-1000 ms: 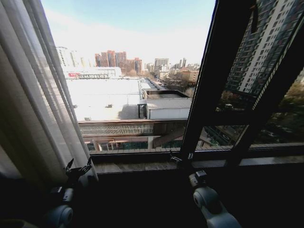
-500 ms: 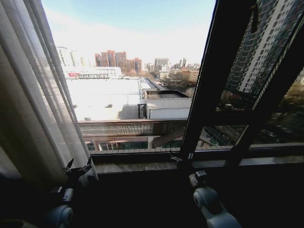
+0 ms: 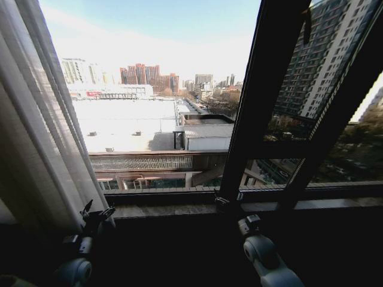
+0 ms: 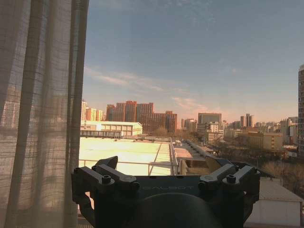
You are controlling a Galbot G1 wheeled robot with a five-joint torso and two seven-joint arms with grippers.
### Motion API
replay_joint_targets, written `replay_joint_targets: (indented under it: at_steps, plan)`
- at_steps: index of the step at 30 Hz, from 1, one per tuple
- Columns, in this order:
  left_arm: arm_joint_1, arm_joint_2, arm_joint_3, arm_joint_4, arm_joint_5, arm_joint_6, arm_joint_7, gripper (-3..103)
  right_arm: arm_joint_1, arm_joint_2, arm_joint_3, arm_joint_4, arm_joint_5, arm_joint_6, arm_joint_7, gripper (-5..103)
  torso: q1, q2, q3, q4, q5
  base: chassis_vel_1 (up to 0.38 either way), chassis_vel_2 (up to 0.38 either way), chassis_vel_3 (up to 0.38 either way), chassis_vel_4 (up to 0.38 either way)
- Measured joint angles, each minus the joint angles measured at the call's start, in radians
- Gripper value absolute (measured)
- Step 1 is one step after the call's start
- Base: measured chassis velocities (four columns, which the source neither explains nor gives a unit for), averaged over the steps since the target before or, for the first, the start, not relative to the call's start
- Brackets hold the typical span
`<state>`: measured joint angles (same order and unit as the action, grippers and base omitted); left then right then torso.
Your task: Open the curtains by pulling them apart, changing their state from closed to fully open.
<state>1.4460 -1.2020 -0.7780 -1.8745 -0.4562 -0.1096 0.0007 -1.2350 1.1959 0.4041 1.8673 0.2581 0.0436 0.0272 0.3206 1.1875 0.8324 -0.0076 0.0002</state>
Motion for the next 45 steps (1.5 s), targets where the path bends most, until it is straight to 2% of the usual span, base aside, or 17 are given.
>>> replay_joint_targets:
  at_steps: [45]
  plan:
    - [0.000, 0.000, 0.000, 0.000, -0.001, 0.001, -0.001, 100, 0.000, 0.000, 0.000, 0.000, 0.000, 0.000, 0.000, 100, 0.000, 0.000, 0.000, 0.0002, -0.0002, -0.353, -0.350, 0.351, 0.354]
